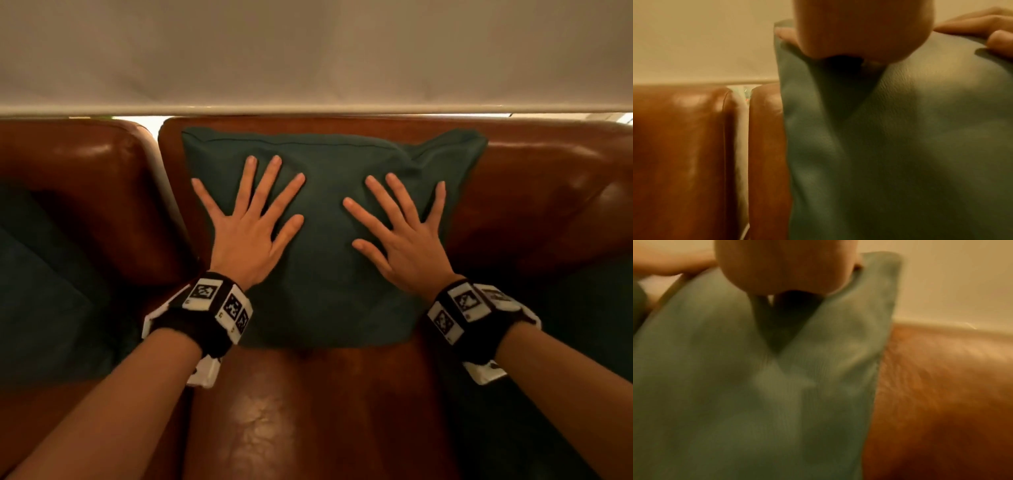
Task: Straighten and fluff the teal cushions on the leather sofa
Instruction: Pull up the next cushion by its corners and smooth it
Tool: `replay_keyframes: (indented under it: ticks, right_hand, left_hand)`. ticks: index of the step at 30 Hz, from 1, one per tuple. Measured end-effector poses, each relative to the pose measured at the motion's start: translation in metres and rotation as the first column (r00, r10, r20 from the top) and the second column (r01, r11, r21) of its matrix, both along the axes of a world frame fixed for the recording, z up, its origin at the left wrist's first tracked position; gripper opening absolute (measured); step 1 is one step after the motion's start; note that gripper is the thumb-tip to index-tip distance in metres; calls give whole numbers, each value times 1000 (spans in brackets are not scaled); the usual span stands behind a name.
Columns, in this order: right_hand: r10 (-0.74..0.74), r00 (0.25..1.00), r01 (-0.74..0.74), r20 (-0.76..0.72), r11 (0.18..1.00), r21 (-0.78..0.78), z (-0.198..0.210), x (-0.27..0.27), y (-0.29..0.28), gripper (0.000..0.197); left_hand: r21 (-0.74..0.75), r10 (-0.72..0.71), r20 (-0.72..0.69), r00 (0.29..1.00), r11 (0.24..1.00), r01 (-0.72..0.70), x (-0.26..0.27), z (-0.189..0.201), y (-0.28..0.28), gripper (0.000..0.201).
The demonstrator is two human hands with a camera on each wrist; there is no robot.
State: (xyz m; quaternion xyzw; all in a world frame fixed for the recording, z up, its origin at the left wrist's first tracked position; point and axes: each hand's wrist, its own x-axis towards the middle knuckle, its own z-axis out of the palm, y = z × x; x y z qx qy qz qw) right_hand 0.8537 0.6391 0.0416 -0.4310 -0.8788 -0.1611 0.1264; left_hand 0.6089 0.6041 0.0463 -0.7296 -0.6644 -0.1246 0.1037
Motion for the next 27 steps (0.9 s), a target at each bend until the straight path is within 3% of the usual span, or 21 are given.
replay_keyframes:
  ticks: [5, 9, 12, 14, 16, 18, 22, 25, 27]
  right_hand:
    - [-123, 929, 112, -350, 992, -51, 48, 25, 37, 45]
    - [-97, 951, 12, -294, 961, -278, 63, 51, 74, 50]
    - [-76, 969, -4, -234, 946, -324, 62, 67, 77, 57]
    - [-109, 952, 15, -286, 950, -311, 67, 67, 76, 39]
    - [-118, 885, -21, -451, 957, -291, 78, 62, 74, 21]
    - [-121, 831, -40, -544, 961, -274, 92, 58, 70, 18]
    - [-112, 846, -25, -522, 968, -249, 95, 51, 69, 29]
    - [-256, 858, 122, -446, 944, -307, 79, 31, 70, 25]
    - [-309, 869, 225, -387, 943, -246, 67, 25, 66, 25]
  left_hand:
    - [193, 57, 307, 950, 974, -121, -16, 46, 19, 38]
    - [99, -17, 359, 933, 995, -20, -35, 52, 41, 30]
    - [131, -29, 436, 899, 991, -32, -35, 53, 40, 33]
    - [175, 6, 487, 873, 979, -104, -24, 58, 38, 26]
    - [196, 63, 526, 848, 961, -193, -15, 63, 32, 21]
    - [224, 101, 509, 855, 943, -245, -15, 68, 24, 22]
    - [225, 161, 433, 887, 933, -280, -25, 69, 26, 22]
    - [119, 253, 427, 868, 936, -332, -27, 63, 34, 23]
    - [71, 287, 431, 856, 934, -349, -27, 58, 36, 23]
